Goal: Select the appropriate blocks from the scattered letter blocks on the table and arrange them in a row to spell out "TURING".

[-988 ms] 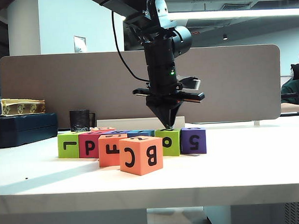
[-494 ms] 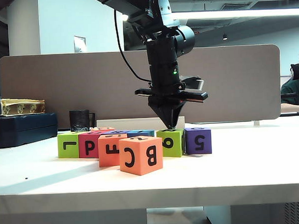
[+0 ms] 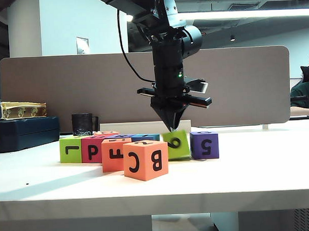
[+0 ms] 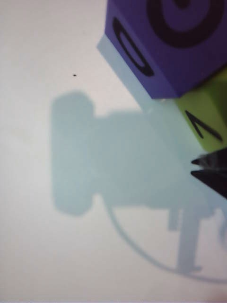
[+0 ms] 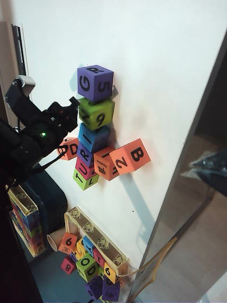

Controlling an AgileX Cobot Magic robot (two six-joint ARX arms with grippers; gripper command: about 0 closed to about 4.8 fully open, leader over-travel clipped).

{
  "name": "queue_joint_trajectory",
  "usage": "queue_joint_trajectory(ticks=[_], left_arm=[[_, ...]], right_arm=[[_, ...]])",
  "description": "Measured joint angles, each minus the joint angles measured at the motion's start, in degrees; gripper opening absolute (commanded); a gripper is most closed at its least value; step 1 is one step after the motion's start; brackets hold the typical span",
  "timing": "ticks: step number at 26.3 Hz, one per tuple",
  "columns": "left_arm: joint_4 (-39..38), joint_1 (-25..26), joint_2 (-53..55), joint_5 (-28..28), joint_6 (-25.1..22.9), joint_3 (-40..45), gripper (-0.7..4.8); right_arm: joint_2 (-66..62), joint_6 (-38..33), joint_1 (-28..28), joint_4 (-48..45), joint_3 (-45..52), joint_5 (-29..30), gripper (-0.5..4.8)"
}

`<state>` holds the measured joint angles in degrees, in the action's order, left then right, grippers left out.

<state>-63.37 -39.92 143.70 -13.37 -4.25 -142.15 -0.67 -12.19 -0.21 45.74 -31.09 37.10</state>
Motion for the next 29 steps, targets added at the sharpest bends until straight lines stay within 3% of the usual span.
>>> queue_joint_trajectory(ticks=[8, 20, 29], left_arm=[[0.92, -1.29, -0.02, 0.42, 0.0, -0.39, -0.06], [10.25, -2.19, 0.2, 5.51, -0.07, -0.44, -0.06], [10.86, -2.12, 2.21, 8.0, -0.07, -0.42, -0.06]], right_arm=[[0.0, 0.0, 0.0, 0.0, 0.0, 0.0, -0.01], [0.0, 0.0, 0.0, -0.02, -0.02, 0.0, -0.01], [0.0, 0.02, 0.0, -0.02, 0.0, 0.0, -0.01]])
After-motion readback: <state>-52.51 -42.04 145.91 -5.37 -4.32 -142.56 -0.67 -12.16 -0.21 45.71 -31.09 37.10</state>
